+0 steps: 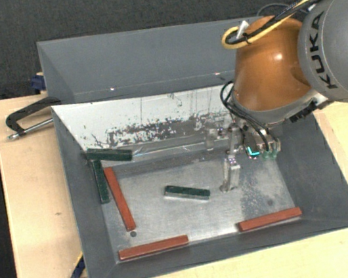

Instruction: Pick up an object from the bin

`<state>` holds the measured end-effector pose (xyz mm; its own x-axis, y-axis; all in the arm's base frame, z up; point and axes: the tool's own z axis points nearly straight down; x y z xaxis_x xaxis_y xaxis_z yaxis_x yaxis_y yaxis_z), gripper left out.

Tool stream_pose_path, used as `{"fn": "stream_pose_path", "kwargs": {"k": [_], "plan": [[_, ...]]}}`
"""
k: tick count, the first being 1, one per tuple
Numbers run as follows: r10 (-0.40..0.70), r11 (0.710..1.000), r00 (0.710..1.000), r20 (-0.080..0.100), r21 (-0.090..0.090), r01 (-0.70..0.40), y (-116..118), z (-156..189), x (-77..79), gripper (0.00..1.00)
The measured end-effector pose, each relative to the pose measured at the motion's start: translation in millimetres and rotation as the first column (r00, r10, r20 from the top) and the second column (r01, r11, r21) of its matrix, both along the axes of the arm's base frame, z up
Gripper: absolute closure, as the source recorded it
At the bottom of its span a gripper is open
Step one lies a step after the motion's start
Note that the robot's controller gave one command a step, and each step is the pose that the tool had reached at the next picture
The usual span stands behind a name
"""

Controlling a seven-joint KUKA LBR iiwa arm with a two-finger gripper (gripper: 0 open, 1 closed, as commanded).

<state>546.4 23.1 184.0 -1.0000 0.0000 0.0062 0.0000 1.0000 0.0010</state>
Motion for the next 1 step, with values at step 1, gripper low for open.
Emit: {"fn": "stream_pose_path", "kwargs": {"k": [1], "plan": [[-0.001,1.0,1.0,0.008,0.0,0.001,0.0,3.7,1.7,0.0]]}}
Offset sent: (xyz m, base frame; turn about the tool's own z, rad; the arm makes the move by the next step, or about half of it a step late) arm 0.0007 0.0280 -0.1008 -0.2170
